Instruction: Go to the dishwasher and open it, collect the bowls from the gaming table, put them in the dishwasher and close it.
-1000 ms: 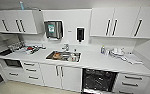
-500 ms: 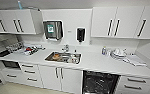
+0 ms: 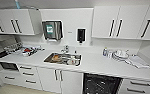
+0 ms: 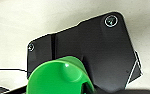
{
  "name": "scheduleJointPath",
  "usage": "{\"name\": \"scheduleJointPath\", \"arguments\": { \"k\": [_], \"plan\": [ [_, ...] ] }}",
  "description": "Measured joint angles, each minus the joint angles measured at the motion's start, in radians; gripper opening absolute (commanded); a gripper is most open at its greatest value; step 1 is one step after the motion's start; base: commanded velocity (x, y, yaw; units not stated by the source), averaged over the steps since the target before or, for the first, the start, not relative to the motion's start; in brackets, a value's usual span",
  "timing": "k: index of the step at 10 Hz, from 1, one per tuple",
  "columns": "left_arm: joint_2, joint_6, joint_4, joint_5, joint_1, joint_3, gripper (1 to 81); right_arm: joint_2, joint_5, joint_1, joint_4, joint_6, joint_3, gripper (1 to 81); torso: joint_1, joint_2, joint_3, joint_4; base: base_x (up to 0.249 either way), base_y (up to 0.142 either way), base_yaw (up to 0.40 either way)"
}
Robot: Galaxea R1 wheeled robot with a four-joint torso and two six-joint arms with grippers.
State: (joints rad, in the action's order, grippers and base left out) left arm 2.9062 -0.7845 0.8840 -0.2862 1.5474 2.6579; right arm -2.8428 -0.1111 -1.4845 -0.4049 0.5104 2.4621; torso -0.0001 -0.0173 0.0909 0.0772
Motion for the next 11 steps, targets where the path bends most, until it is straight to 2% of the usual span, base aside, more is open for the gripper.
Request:
{"name": "scheduleJointPath", "arguments": {
  "k": [11],
  "plan": [
    [0.0,0.0,0.0,0.0,0.0,0.0,1.0,-0.005,0.0,0.0,0.0,0.0,0.0,1.0,0.0,0.0,0.0,0.0,0.11,0.0,0.0]
  ]
}}
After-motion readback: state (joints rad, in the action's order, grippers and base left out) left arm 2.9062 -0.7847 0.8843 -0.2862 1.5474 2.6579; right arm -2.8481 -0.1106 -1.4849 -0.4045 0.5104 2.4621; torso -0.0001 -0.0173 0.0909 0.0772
